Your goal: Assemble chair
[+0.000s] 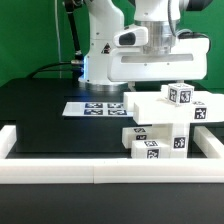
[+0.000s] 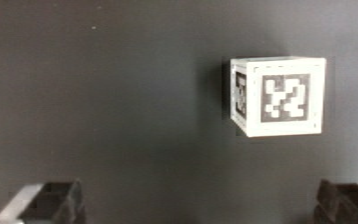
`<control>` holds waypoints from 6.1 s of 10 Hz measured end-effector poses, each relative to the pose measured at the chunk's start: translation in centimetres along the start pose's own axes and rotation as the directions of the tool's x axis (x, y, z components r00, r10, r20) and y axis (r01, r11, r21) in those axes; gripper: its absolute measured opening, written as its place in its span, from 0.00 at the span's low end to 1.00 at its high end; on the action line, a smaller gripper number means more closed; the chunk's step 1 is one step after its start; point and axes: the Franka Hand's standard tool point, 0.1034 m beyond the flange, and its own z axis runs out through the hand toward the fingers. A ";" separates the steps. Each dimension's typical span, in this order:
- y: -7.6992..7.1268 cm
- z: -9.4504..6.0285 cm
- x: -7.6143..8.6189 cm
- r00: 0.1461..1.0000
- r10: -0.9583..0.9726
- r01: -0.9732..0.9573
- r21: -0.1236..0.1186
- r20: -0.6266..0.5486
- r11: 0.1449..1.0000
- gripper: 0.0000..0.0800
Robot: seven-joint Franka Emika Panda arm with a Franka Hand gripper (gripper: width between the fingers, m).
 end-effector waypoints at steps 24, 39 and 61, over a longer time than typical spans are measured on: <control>-2.5 2.8 -2.2 1.000 -0.004 0.005 -0.029 0.020 1.000 0.81; -2.2 4.5 -2.2 0.999 -0.003 0.005 -0.048 0.042 0.999 0.81; -0.2 -3.9 -1.8 0.998 0.046 -0.048 0.033 0.054 0.998 0.36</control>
Offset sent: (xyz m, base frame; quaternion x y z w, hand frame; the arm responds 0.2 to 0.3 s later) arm 0.0027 0.0185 -0.0114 -0.0091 0.0124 0.0083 0.9998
